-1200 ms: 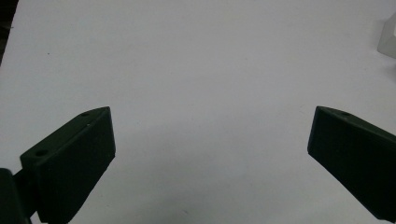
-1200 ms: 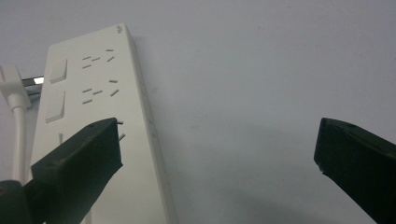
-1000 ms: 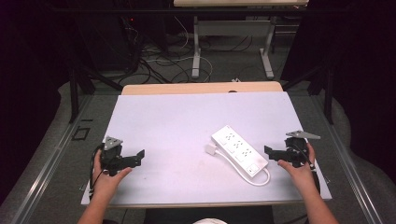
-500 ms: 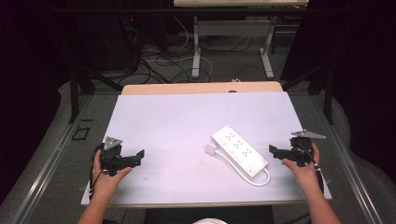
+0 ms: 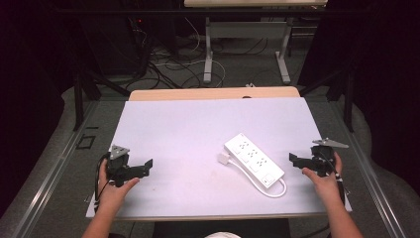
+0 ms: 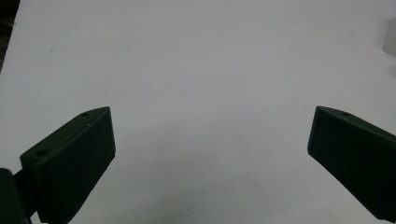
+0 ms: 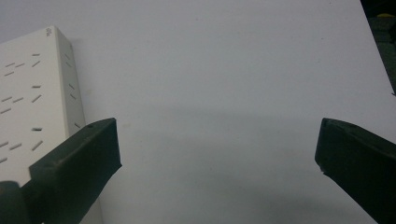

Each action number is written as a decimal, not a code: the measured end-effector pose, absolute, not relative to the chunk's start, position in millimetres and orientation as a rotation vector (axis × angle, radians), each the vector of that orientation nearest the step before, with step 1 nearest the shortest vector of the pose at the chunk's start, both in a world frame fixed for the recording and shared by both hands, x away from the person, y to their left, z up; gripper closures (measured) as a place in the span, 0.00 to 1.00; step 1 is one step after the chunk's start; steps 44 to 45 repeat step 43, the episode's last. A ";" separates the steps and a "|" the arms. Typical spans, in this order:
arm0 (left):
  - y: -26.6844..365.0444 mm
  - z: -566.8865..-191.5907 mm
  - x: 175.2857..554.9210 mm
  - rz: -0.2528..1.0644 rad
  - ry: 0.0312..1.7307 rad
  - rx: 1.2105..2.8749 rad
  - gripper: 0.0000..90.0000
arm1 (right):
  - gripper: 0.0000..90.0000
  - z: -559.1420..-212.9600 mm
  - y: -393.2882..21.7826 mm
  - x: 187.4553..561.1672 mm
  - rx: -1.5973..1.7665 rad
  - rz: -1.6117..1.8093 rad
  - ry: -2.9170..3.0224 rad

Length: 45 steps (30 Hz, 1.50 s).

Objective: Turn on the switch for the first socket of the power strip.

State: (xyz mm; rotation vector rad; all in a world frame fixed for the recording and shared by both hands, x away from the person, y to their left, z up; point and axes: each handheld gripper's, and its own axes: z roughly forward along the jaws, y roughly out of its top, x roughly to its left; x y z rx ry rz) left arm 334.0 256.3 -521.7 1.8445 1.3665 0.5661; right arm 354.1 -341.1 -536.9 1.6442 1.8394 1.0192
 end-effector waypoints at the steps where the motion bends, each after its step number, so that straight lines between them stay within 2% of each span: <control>1: 256.3 -521.7 334.0 0.564 1.368 1.844 0.01 | 0.00 -537.7 -342.4 354.5 1.637 1.012 1.842; 45: 256.9 -521.8 334.3 0.560 1.373 1.845 0.01 | 0.00 -547.7 -346.2 357.8 1.657 0.969 1.826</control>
